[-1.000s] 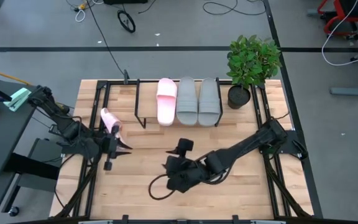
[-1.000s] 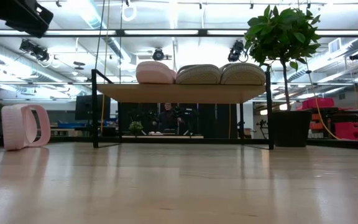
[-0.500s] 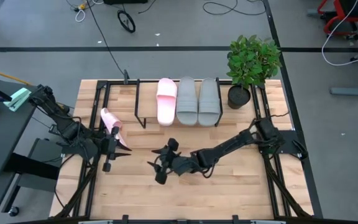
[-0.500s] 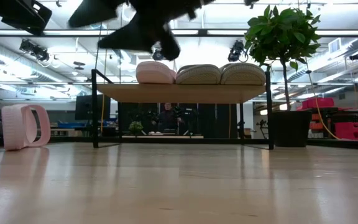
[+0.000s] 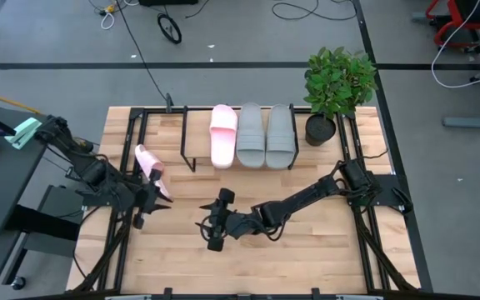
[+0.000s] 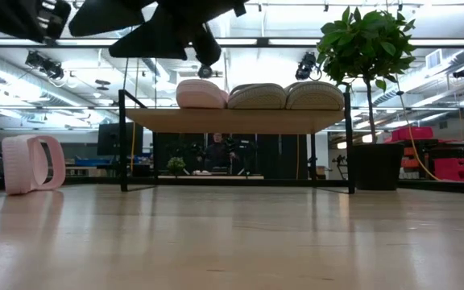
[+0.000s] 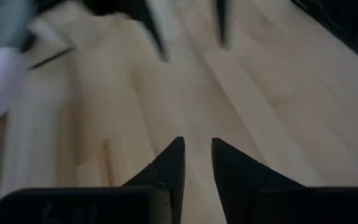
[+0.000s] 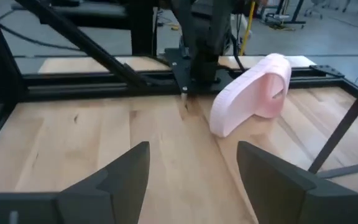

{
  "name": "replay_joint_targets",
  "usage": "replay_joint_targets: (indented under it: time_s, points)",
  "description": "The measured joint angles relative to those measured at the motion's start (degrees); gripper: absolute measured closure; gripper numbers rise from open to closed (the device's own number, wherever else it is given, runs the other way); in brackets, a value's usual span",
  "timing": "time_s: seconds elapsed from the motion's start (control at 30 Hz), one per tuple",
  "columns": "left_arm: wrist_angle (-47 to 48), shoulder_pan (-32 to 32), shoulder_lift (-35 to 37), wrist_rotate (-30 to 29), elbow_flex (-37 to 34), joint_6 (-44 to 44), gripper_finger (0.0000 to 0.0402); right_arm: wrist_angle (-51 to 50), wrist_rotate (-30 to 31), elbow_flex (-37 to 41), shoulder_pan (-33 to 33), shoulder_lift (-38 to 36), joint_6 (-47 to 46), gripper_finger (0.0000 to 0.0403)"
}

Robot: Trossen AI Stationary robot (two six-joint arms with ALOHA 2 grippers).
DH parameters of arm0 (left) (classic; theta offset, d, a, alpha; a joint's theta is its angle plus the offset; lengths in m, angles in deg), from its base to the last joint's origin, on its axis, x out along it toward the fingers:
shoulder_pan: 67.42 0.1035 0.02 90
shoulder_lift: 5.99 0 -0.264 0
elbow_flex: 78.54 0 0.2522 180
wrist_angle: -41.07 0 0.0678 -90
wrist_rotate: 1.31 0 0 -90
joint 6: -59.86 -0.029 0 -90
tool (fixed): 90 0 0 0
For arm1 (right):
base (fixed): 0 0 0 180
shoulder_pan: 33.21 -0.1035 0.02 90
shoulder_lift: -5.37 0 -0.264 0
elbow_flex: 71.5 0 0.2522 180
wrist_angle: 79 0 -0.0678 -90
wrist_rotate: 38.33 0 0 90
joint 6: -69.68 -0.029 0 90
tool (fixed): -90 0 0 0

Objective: Pick and place slides into the shelf
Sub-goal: Put the pink slide onto the shelf

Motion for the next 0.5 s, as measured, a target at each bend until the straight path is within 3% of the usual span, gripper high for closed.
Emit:
replay_joint_targets:
  time_s: [0.13,0.23,0.5]
  points:
    - [8.1,3.3,-5.0,6.5,4.7,-5.8,0.0292,-2.9,-2.0,0.0,0.0,0.0,-0.2,0.0156]
    - [17.3,5.9,-10.4,7.3,8.1,-6.2,0.0273,-4.9,-2.5,0.0,-0.1,0.0,-0.3,0.0156]
    - [28.7,11.8,-25.9,12.2,13.7,-6.4,0.023,-6.6,-4.2,0.0,-0.1,0.0,-1.0,0.0156]
